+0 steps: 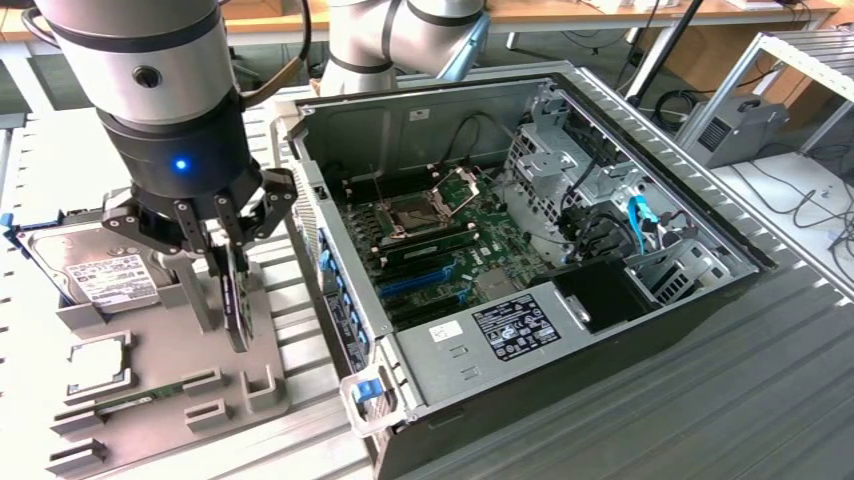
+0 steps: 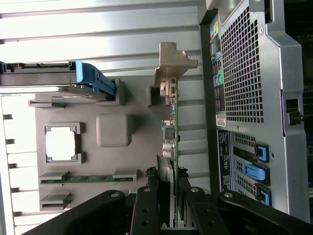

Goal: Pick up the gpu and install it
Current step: 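Pick up the gpu and move the gpu toward the slot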

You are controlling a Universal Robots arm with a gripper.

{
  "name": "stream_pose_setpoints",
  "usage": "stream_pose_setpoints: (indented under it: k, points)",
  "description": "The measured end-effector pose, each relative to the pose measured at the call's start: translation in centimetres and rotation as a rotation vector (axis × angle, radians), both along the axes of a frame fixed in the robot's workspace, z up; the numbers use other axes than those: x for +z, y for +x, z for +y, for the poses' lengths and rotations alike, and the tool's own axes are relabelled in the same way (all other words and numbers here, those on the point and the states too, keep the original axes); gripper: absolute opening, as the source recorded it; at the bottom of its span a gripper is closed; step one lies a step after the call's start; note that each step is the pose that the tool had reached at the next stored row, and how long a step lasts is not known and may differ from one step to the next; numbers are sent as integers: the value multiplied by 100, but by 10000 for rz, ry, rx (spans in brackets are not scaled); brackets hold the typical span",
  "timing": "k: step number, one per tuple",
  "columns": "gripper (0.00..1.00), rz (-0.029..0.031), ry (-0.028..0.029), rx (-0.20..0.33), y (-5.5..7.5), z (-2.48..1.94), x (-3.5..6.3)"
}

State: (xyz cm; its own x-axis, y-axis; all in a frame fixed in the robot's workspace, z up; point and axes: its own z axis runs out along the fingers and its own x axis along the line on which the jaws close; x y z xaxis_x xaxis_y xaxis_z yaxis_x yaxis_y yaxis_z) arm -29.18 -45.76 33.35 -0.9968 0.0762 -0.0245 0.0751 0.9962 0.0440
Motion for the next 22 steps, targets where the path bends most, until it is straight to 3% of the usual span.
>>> stream_pose_setpoints:
  k: [22]
  points:
    - [26,0,-1,0,0,0,74]
